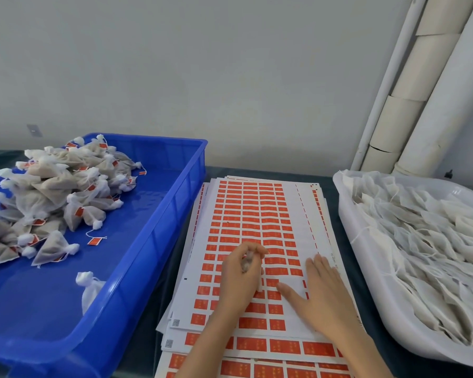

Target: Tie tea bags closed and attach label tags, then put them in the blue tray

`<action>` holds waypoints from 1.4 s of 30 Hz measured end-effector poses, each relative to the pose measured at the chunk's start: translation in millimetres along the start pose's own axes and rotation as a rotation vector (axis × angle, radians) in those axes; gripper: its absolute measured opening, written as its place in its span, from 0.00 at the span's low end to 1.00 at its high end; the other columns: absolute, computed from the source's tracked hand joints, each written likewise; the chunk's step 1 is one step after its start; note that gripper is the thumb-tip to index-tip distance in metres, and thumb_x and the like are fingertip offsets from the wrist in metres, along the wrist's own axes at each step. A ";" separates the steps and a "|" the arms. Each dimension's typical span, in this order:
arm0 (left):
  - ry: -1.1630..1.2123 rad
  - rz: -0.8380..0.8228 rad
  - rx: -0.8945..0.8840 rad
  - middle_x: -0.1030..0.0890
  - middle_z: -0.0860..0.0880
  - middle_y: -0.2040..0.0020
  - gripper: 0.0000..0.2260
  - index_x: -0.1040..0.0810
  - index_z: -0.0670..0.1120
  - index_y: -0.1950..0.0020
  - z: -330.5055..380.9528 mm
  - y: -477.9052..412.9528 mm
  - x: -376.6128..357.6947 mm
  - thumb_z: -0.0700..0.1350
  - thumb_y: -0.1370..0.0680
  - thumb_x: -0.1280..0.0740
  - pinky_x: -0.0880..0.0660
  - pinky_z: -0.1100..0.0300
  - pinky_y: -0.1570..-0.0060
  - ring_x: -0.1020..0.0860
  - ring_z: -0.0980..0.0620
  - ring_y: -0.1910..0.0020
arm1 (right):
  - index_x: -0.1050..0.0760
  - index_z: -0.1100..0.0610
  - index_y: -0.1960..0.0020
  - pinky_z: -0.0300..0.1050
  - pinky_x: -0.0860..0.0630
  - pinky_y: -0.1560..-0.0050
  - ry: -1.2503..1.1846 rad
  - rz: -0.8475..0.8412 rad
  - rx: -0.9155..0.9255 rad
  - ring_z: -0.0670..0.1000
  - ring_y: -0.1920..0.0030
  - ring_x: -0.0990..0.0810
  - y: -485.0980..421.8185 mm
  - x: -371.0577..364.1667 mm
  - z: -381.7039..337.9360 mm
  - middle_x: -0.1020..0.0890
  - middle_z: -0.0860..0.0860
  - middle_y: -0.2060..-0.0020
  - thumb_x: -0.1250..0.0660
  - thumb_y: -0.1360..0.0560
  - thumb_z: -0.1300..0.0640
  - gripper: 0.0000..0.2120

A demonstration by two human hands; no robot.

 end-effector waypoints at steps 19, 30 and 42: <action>-0.179 -0.100 -0.102 0.26 0.65 0.45 0.08 0.23 0.69 0.51 2.6 -0.9 -11.0 0.53 0.22 0.35 0.27 0.75 0.51 0.26 0.66 0.48 | 0.53 0.40 0.24 0.49 0.37 0.29 -0.293 0.070 0.031 0.47 0.28 0.34 12.4 14.3 11.6 0.40 0.40 0.25 0.49 0.35 0.24 0.44; -0.481 -0.285 -0.305 0.33 0.61 0.38 0.21 0.32 0.70 0.35 3.1 4.7 -29.4 0.66 0.27 0.35 0.28 0.73 0.52 0.27 0.65 0.51 | 0.45 0.41 0.26 0.46 0.31 0.33 -0.591 0.068 0.145 0.45 0.32 0.28 18.7 15.8 10.7 0.32 0.40 0.30 0.34 0.24 0.46 0.30; -0.491 -0.201 -0.481 0.32 0.62 0.45 0.16 0.24 0.62 0.36 9.3 11.8 -31.1 0.56 0.24 0.33 0.33 0.78 0.51 0.29 0.64 0.51 | 0.38 0.33 0.37 0.20 0.32 0.54 -0.809 0.229 0.145 0.27 0.57 0.25 20.9 17.1 6.6 0.30 0.25 0.50 0.28 0.28 0.52 0.27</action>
Point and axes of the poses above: each hand's wrist, its own y-axis away from the middle knuckle, its own x-axis out of the back of the hand, z = x × y, the point moved 4 cm from there along -y, towards the middle knuckle
